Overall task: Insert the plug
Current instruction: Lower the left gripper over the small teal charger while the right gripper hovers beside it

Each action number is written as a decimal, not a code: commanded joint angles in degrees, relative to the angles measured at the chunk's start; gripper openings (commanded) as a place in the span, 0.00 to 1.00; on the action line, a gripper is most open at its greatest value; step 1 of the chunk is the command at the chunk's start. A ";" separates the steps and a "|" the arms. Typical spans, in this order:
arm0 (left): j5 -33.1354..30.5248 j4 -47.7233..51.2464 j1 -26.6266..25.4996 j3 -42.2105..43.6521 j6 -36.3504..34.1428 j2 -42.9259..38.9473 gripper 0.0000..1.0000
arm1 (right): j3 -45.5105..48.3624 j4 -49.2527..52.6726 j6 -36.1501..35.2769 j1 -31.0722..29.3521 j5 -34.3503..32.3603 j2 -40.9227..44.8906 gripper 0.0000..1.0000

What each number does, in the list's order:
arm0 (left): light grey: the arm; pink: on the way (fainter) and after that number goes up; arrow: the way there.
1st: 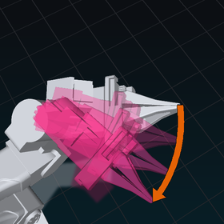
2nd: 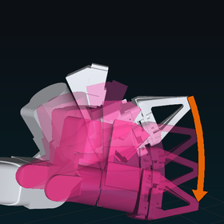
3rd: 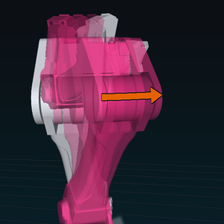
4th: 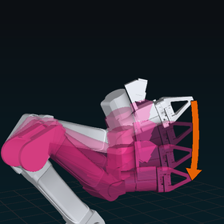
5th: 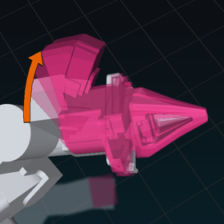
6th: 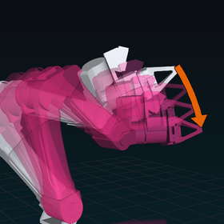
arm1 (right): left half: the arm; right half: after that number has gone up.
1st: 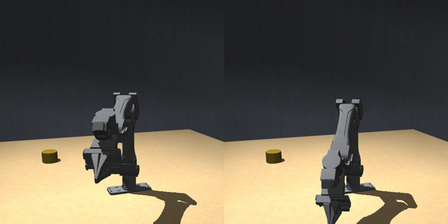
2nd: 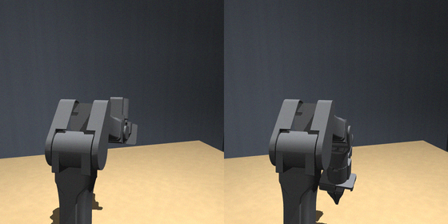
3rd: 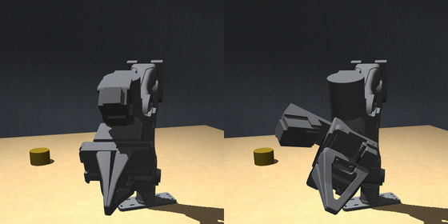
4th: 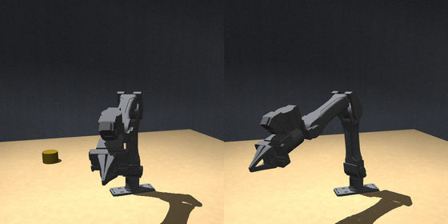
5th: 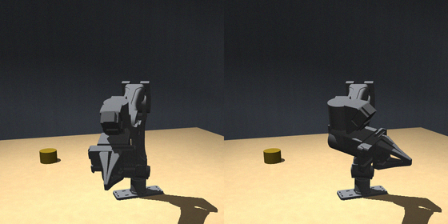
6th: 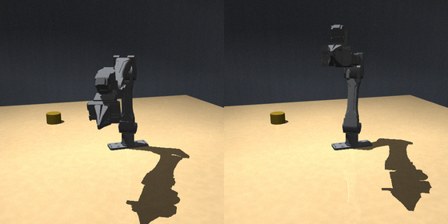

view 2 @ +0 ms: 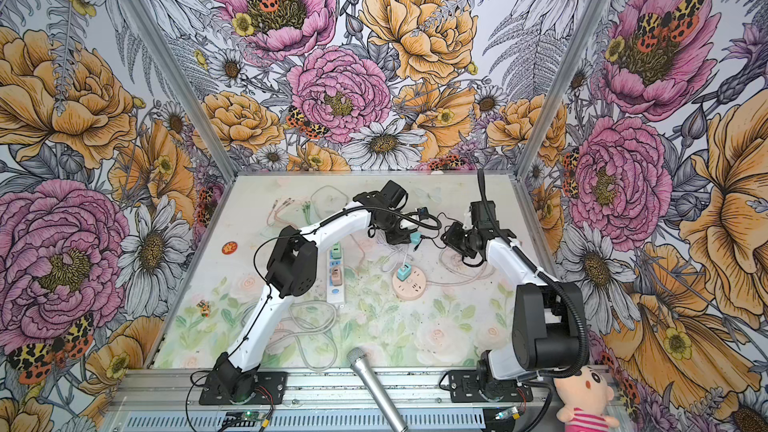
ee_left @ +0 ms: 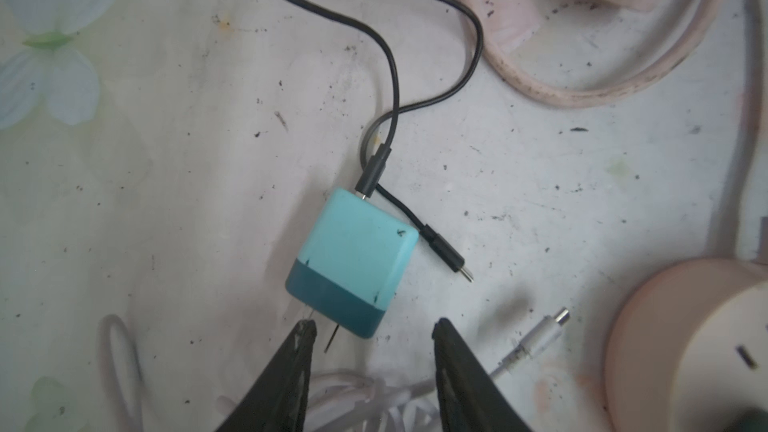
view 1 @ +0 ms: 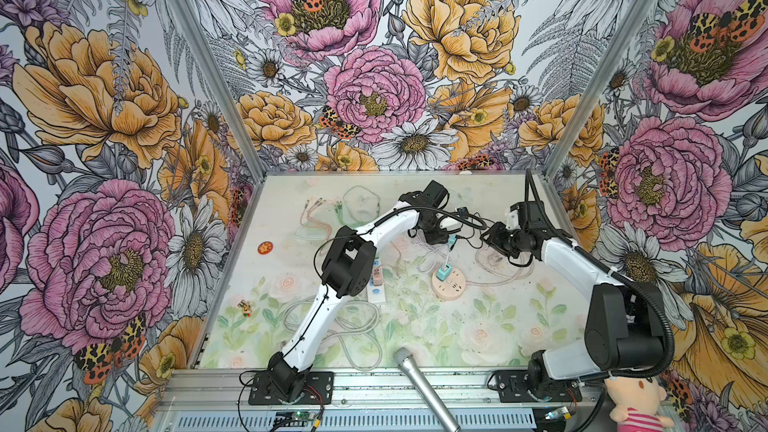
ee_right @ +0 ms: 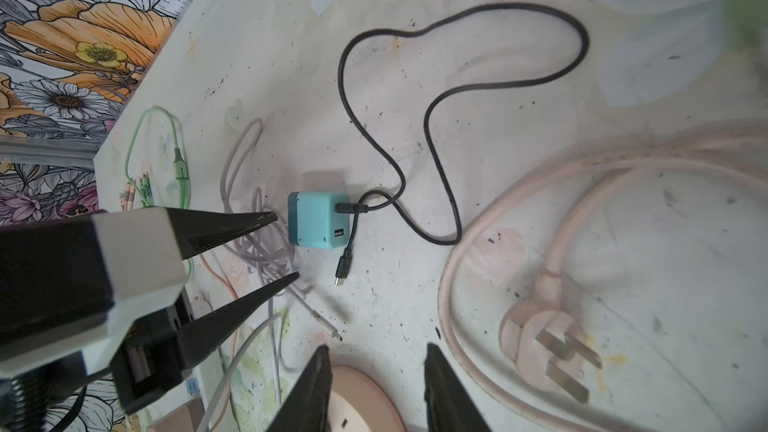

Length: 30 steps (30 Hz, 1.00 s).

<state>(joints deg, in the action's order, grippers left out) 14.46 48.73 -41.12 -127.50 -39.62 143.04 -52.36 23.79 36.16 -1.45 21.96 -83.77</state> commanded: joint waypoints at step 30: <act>4.42 0.16 1.42 -5.42 -3.84 5.77 0.55 | 2.61 -0.58 1.89 -0.08 1.70 0.89 0.41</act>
<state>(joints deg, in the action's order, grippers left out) 15.20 48.84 -39.72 -132.33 -42.63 148.20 -50.02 23.94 37.54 -1.48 22.83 -82.30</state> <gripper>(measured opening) 0.543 0.407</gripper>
